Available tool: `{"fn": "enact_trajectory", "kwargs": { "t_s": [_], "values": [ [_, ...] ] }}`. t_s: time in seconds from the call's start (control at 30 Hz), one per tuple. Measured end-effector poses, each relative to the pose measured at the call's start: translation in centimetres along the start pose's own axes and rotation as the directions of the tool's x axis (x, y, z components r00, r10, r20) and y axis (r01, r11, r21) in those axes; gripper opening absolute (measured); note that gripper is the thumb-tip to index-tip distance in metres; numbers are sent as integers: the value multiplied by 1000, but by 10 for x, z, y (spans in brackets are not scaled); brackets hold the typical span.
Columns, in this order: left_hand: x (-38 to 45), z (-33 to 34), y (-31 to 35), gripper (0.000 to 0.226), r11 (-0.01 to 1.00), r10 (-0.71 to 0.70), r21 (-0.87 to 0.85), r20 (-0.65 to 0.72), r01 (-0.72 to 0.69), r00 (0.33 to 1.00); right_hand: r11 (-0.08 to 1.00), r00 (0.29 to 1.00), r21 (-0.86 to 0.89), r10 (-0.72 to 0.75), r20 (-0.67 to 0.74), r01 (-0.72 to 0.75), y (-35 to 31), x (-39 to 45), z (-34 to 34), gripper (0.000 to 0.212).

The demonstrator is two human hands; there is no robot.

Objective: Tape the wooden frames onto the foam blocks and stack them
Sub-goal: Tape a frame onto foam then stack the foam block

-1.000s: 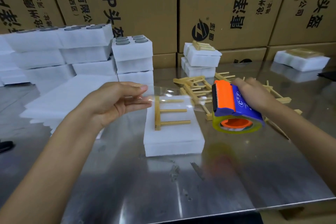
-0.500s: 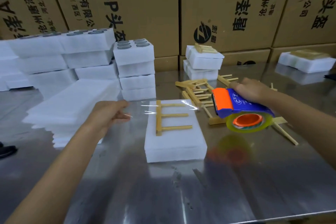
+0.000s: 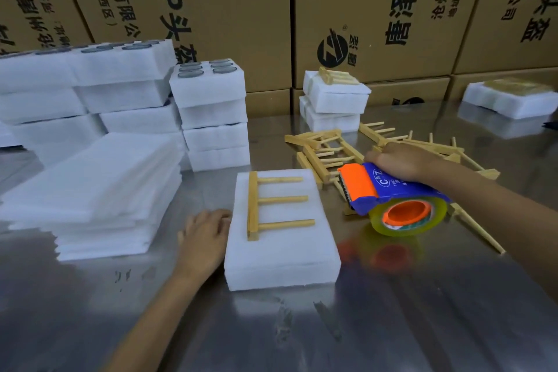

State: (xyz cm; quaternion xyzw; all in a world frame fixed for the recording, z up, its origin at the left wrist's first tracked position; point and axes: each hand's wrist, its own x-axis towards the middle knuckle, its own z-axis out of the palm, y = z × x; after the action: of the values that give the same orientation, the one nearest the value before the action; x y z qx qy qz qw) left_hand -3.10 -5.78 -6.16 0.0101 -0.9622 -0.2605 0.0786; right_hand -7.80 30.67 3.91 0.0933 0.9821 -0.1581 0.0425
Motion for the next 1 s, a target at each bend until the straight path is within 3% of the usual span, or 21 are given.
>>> {"fn": "enact_trajectory", "kwargs": {
  "t_s": [0.1,0.23,0.33,0.4,0.43,0.47,0.53,0.6,0.67,0.83,1.0],
  "values": [
    [-5,7,-3,43,1000,25,9,114,-26,993,1000,1000,26,-5,11,5,1,0,-1,46],
    [-1,-1,-3,62,973,-20,231,195,-26,981,1000,1000,29,-6,9,5,3,2,0,43],
    [3,-25,21,62,999,-7,-34,-77,5,997,999,1000,38,-9,12,8,3,2,0,43],
    [3,-40,50,51,982,94,-133,-280,-136,955,999,1000,47,-1,20,0,1,2,0,46],
    [4,-45,69,46,965,186,-121,-313,-233,931,998,1000,57,2,26,-3,-1,2,0,48],
    [5,-46,89,42,939,287,-102,-292,-328,912,997,999,76,6,33,-8,-2,1,-1,51],
    [9,-37,129,37,888,433,-119,-114,-445,894,990,999,139,10,42,-16,-2,-1,-3,54],
    [15,-19,159,34,877,478,-105,87,-469,874,978,999,209,12,43,-21,1,-4,-4,54],
    [20,2,171,31,873,485,-32,175,-487,857,962,999,272,25,39,-35,7,-5,-4,55],
    [25,34,158,44,871,472,45,194,-489,860,920,998,388,64,11,-63,23,-8,-4,56],
    [27,38,156,46,855,485,90,208,-510,849,938,992,325,97,85,-120,20,-8,-10,71]
  ]
}}
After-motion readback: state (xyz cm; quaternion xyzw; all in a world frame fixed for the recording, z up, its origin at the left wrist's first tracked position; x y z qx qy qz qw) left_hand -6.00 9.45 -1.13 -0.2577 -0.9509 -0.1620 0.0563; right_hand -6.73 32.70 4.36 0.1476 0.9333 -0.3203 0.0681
